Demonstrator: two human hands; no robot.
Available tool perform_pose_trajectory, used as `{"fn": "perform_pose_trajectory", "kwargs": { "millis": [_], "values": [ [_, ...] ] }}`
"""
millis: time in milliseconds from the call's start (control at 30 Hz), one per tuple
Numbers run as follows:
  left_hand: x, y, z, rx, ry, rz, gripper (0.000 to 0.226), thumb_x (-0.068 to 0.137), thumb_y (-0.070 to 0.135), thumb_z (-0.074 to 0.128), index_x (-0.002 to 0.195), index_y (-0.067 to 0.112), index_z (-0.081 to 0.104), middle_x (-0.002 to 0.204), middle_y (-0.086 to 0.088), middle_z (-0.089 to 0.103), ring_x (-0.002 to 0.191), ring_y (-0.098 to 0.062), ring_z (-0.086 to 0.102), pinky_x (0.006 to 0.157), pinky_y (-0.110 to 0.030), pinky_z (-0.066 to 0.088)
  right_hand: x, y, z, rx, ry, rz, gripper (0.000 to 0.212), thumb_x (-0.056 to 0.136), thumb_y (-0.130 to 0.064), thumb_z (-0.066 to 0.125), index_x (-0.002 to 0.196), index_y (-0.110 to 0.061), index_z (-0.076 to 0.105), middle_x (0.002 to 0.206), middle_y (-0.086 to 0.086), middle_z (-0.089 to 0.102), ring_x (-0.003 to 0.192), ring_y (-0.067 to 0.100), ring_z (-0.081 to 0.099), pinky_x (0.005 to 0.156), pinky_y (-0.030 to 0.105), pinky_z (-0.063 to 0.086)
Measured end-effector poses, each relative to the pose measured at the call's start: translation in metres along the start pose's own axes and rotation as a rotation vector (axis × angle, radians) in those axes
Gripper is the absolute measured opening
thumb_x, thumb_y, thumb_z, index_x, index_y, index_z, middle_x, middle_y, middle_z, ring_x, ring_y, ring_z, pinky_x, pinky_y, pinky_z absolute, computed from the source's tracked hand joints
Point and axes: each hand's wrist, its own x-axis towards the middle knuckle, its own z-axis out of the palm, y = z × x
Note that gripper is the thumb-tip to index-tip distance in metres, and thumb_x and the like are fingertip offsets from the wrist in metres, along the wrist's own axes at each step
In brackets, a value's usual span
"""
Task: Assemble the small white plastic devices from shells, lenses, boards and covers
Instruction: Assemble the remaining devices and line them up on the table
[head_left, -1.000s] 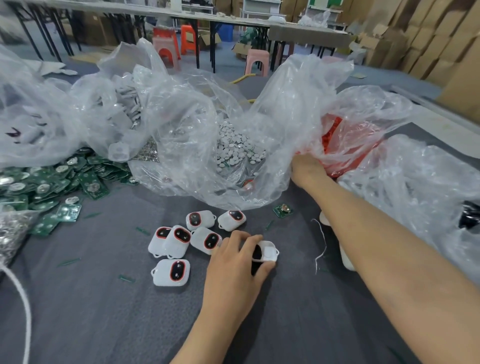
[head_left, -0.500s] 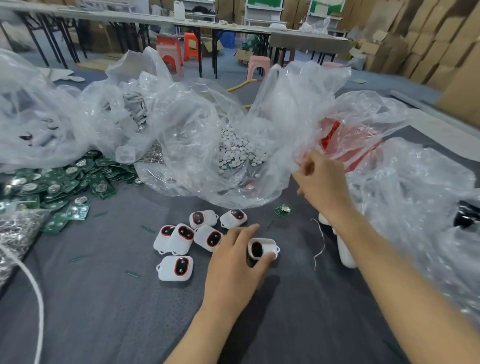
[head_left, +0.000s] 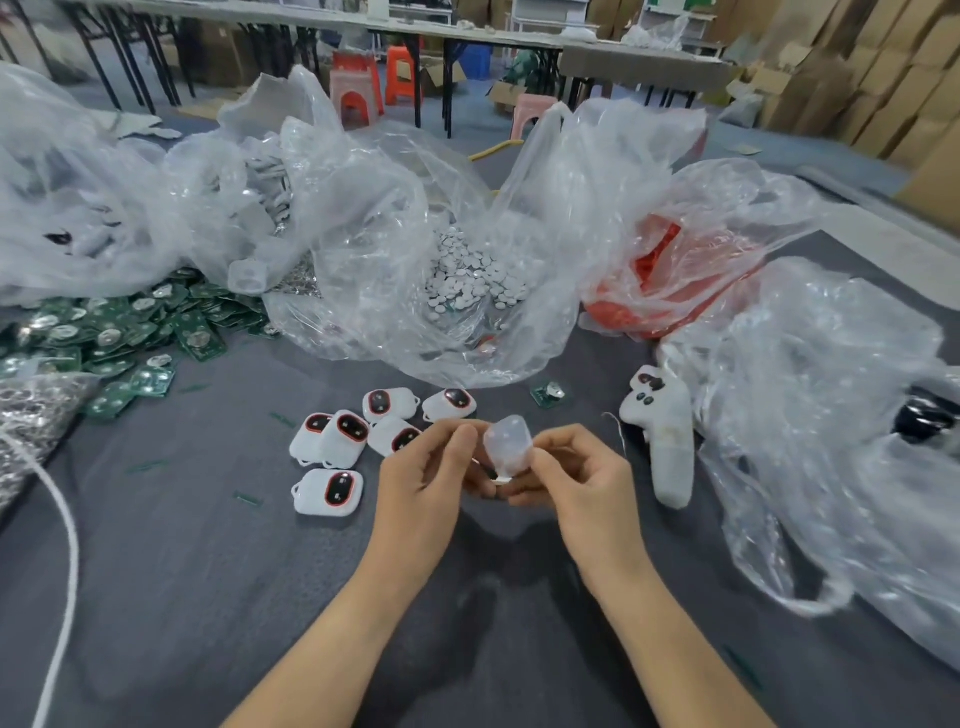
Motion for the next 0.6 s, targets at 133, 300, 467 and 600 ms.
{"fn": "perform_pose_trajectory", "kwargs": {
  "millis": [133, 300, 467, 600],
  "values": [
    [-0.0012, 0.0033, 0.0019, 0.003, -0.014, -0.032, 0.017, 0.092, 0.006, 0.058, 0.089, 0.017, 0.070, 0.074, 0.005, 0.072, 0.061, -0.005, 0.065, 0.056, -0.015, 0.050, 0.0001, 0.0007, 0.0008, -0.063, -0.027, -0.049, 0.010, 0.087, 0.006, 0.058, 0.081, -0.001, 0.061, 0.067, 0.011, 0.069, 0.052, 0.025, 0.066, 0.050, 0.026, 0.054],
    [0.0011, 0.0040, 0.0012, -0.036, 0.021, -0.039, 0.018, 0.082, 0.031, 0.059, 0.086, 0.018, 0.070, 0.068, 0.001, 0.068, 0.054, -0.009, 0.058, 0.054, -0.017, 0.048, 0.0010, -0.0016, -0.0030, -0.062, 0.007, -0.072, 0.012, 0.087, 0.006, 0.058, 0.081, -0.003, 0.062, 0.063, 0.007, 0.066, 0.050, 0.023, 0.064, 0.047, 0.025, 0.051],
    [0.0015, -0.0012, 0.0010, 0.071, 0.019, -0.055, 0.018, 0.090, 0.005, 0.061, 0.095, 0.022, 0.068, 0.072, 0.006, 0.069, 0.056, -0.004, 0.059, 0.055, -0.015, 0.048, 0.0014, -0.0046, -0.0048, -0.035, -0.014, -0.072, 0.017, 0.086, 0.007, 0.058, 0.087, -0.008, 0.066, 0.063, 0.007, 0.065, 0.051, 0.020, 0.061, 0.048, 0.025, 0.050],
    [0.0000, -0.0008, -0.0008, 0.177, 0.050, 0.044, 0.025, 0.088, 0.012, 0.065, 0.109, 0.027, 0.062, 0.095, 0.004, 0.067, 0.070, -0.007, 0.062, 0.062, -0.017, 0.047, 0.0013, -0.0049, -0.0050, -0.048, -0.029, -0.117, 0.023, 0.086, 0.010, 0.056, 0.080, -0.010, 0.067, 0.062, 0.002, 0.063, 0.050, 0.016, 0.058, 0.049, 0.023, 0.048]
  ]
}}
